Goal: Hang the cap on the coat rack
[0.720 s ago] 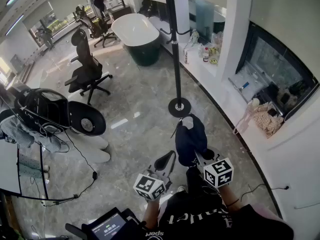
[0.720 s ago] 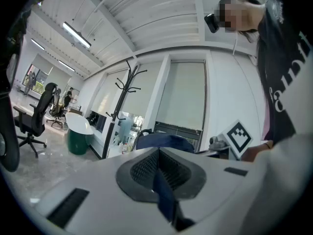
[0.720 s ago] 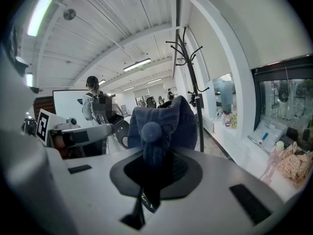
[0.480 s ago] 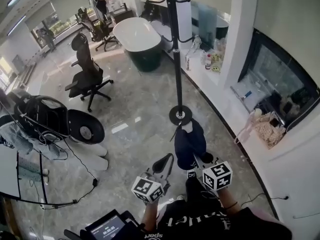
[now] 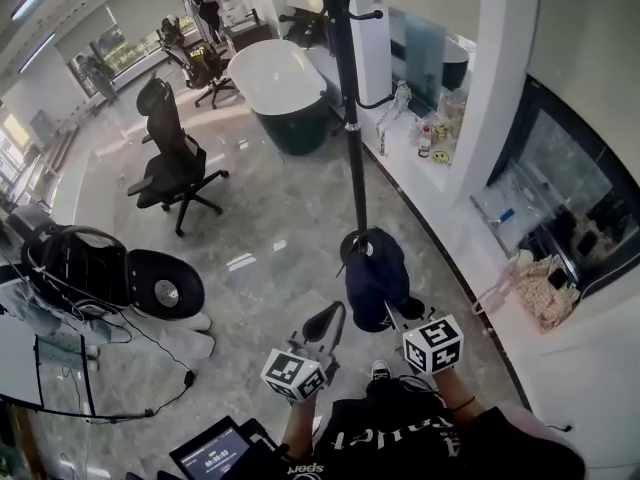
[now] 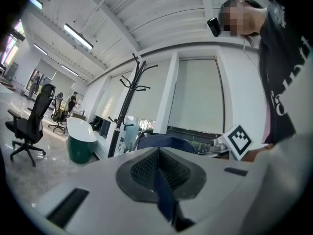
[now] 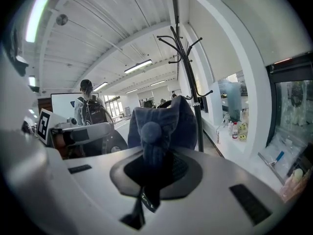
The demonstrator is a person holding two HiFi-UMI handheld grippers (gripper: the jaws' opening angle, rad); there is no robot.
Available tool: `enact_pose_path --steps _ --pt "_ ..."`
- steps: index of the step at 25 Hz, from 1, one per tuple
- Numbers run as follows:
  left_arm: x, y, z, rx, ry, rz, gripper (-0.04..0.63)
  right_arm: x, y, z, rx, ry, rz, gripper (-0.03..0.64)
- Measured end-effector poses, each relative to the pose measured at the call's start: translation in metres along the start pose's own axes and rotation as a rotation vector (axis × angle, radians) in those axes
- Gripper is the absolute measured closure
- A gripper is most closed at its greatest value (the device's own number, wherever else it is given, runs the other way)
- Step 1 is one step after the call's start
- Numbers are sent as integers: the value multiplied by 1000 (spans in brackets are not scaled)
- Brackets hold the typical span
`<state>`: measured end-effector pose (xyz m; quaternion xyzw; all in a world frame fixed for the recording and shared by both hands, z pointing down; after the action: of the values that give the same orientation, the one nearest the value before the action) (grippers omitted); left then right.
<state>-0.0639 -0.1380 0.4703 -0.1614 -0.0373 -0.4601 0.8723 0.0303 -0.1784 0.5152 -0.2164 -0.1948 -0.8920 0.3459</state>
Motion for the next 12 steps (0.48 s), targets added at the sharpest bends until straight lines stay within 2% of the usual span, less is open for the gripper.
enact_pose_path --steps 4,12 --pt "31 -10 -18 -6 -7 -21 589 16 27 -21 -3 5 -33 583" --pt "65 -28 -11 -20 -71 -37 589 41 61 -38 22 9 -58 583"
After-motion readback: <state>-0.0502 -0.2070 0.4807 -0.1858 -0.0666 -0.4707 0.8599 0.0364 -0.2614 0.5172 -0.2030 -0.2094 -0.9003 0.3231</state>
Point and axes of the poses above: the fingertips, and each gripper's own axes: x forward along the fingers, y to its right, z out of its underside, the point moved 1 cm from there along -x, backward along the fingers, and after that the axes turned 13 degrees about -y, right-handed, at the moved point
